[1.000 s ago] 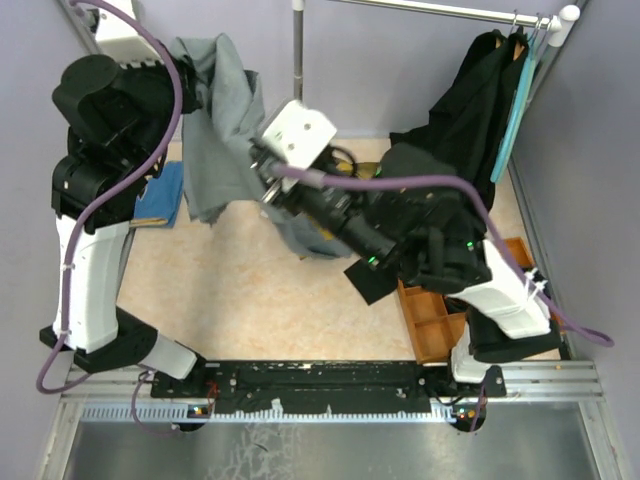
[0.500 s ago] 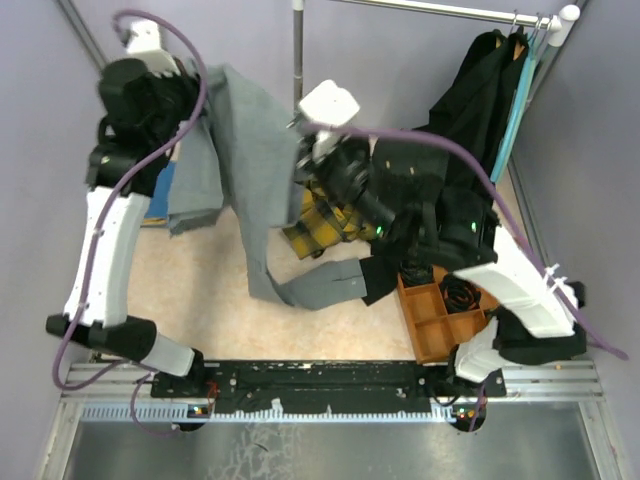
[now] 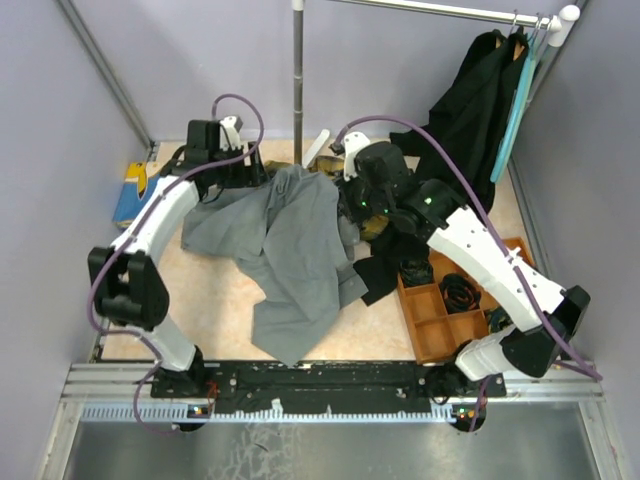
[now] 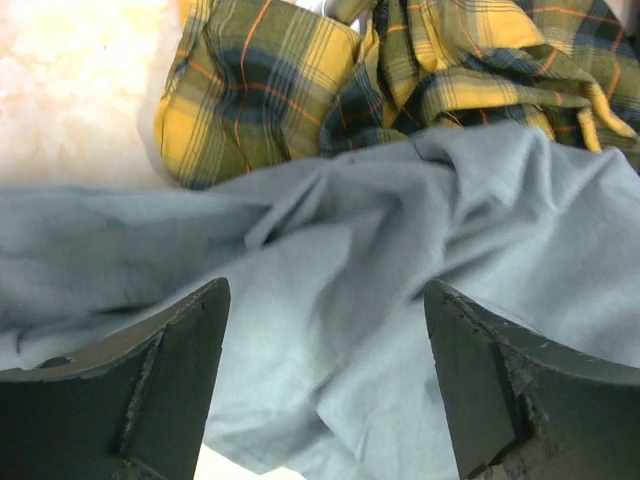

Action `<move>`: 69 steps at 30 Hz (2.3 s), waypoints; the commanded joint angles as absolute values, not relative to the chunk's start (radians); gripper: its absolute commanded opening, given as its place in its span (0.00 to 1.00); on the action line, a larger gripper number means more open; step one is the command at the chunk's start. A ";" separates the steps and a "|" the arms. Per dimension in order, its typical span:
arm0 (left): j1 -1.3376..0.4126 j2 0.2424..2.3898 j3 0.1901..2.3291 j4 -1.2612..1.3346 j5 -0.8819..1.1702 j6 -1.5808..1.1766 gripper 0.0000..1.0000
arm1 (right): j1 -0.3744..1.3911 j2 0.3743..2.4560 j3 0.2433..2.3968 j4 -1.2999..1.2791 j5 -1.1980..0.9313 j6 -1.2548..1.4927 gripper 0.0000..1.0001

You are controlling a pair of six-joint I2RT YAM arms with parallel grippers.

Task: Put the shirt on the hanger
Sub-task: Adjust the shirt at the center of the board.

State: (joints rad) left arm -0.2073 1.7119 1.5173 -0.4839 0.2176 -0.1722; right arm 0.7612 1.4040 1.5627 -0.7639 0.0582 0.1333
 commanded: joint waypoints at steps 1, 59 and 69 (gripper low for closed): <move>-0.209 1.492 1.412 -0.425 0.215 -0.193 0.87 | 0.720 1.411 1.600 -0.656 -0.047 0.223 0.00; -0.893 1.023 1.420 -0.546 -1.011 -0.226 0.00 | 0.588 1.328 1.930 -0.536 -0.248 0.196 0.00; -0.840 1.292 2.047 -0.439 -0.886 0.193 0.00 | 0.611 1.450 2.480 -0.663 -0.376 0.167 0.00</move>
